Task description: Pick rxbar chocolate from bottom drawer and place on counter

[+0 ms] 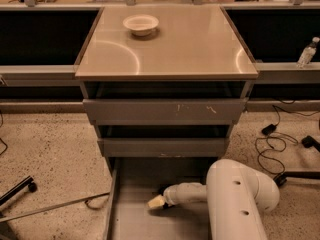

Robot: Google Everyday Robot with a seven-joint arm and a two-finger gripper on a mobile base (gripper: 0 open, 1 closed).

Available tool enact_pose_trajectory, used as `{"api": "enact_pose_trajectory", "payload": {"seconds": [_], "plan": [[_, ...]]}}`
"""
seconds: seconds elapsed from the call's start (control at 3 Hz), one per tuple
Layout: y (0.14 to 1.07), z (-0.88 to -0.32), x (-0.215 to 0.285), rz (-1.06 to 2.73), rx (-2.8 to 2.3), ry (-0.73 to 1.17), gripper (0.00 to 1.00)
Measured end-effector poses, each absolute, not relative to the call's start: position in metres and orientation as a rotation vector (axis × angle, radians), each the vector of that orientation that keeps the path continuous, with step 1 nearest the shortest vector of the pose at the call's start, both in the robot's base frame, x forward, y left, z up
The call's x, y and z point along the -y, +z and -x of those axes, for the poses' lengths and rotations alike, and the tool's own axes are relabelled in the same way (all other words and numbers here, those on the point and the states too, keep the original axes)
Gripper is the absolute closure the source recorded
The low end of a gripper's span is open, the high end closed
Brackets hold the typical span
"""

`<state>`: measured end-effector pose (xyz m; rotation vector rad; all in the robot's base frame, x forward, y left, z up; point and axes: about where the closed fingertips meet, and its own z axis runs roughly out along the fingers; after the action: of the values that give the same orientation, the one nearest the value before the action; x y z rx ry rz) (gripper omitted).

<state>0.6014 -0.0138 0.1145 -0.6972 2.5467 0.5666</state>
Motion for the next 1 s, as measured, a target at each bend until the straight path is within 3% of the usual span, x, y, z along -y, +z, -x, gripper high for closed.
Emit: {"api": "enact_pose_trajectory", "payload": {"seconds": [1.0], "plan": [[0.1034, -0.5923, 0.0216, 0.68, -2.579, 0.571, 0.0]]}}
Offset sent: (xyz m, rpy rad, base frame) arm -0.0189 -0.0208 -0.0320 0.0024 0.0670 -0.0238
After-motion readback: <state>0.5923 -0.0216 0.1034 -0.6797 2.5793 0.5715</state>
